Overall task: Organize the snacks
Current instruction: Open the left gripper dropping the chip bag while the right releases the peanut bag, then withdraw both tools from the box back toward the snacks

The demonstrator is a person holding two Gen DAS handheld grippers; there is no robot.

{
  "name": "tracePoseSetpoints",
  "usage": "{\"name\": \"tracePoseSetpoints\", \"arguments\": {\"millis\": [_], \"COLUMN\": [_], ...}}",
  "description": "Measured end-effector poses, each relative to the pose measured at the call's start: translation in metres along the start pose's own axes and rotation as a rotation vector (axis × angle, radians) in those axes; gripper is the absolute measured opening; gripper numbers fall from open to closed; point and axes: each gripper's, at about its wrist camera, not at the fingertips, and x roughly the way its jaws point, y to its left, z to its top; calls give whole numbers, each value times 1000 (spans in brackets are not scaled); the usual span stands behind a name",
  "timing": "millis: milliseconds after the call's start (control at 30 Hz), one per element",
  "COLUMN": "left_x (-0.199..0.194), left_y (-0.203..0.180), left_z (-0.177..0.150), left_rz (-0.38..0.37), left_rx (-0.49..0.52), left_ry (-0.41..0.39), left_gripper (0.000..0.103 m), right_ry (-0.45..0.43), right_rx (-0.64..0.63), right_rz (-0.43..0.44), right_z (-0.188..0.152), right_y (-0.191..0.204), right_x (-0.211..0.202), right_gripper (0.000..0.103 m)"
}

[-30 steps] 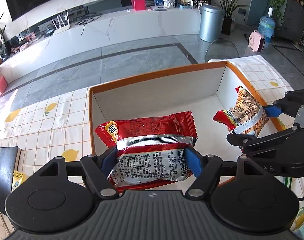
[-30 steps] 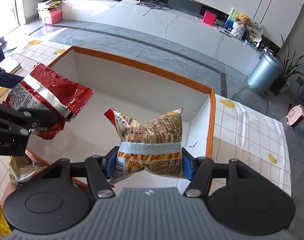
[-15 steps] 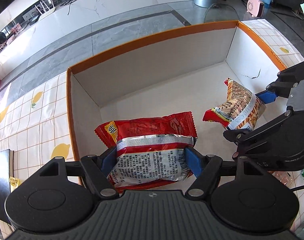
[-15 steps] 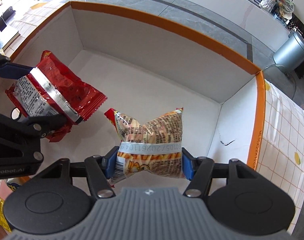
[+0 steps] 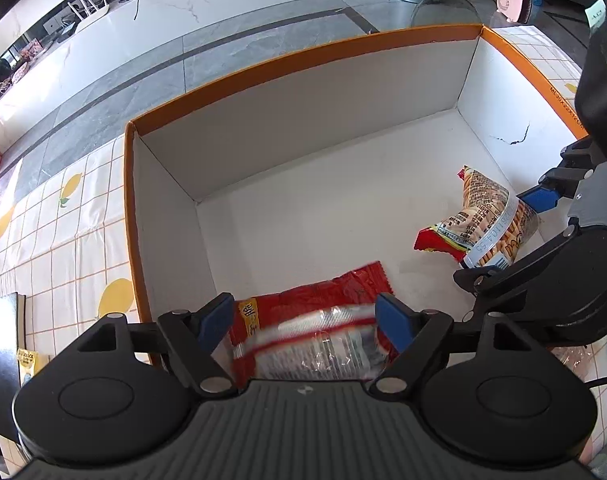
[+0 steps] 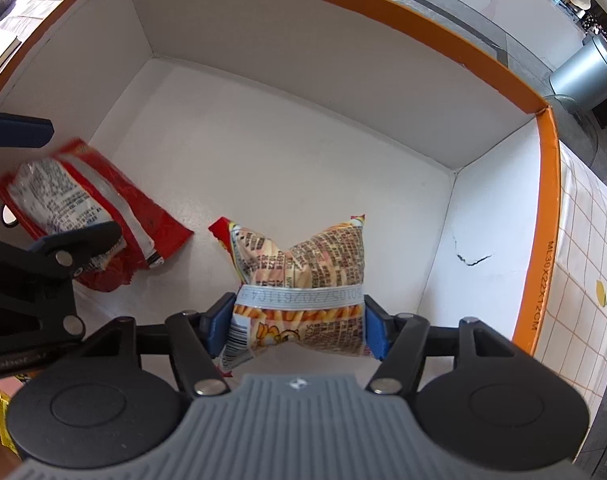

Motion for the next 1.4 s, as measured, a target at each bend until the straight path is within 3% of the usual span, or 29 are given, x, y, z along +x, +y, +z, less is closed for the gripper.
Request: {"name": "tracePoseSetpoints", "arguments": {"millis": [400,600,967,1200,1400], "left_x": [-29,-58,-118,-150,-163], "left_y": [-1,-2,-15,-27,-37], "left_z": [-2,-10,-57,-100,-139], "left_rz": [20,30,53,52,11], "left_rx": [-19,-33,-79,-112,-127], "left_ry": [-66,-126,-260,-325,-332], "left_gripper": [95,95,95,95,94], "right_ry": [-51,-127,-347,-440,-490], "right_rx": [13,41,203,287,365], "right_rz": [-17,-36,-44,-10,46], "right_z": [0,-17,-98,-161,-219], "right_y": [6,13,20,35,54], "right_x": [-24,-52,-108,-130,-135], "right_gripper": [74,76,80,84,85]}}
